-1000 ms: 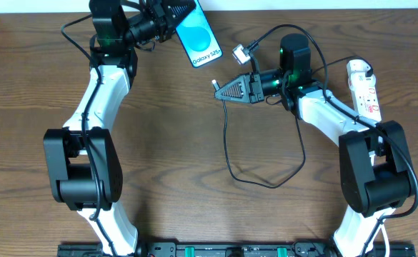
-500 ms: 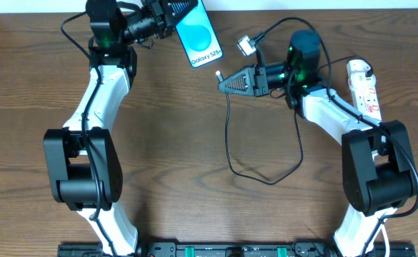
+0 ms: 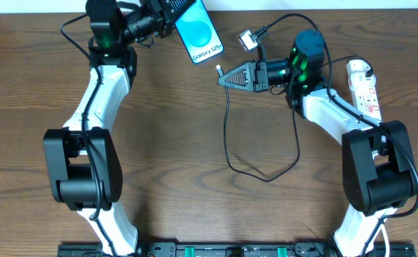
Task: Plug charger to phone and switch on socket
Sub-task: 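Align the connector under the phone's port, left gripper holding the phone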
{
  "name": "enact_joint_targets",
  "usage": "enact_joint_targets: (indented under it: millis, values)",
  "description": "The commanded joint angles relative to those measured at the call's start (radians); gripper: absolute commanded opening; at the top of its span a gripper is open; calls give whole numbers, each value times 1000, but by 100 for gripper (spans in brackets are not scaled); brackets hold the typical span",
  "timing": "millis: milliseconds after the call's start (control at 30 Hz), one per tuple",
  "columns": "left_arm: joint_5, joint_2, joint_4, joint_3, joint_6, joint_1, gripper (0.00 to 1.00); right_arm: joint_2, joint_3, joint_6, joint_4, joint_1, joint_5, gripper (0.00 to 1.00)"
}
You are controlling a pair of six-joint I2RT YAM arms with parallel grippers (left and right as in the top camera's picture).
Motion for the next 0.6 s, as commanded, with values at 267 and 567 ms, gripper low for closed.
enact_joint_targets:
  millis: [267, 567]
  values:
    - [-34, -27, 13, 19, -16, 4, 7, 16, 6, 166, 256, -1, 19, 1]
    - [-32, -27, 13, 19, -87, 2, 7, 16, 6, 189, 285, 1, 35, 1]
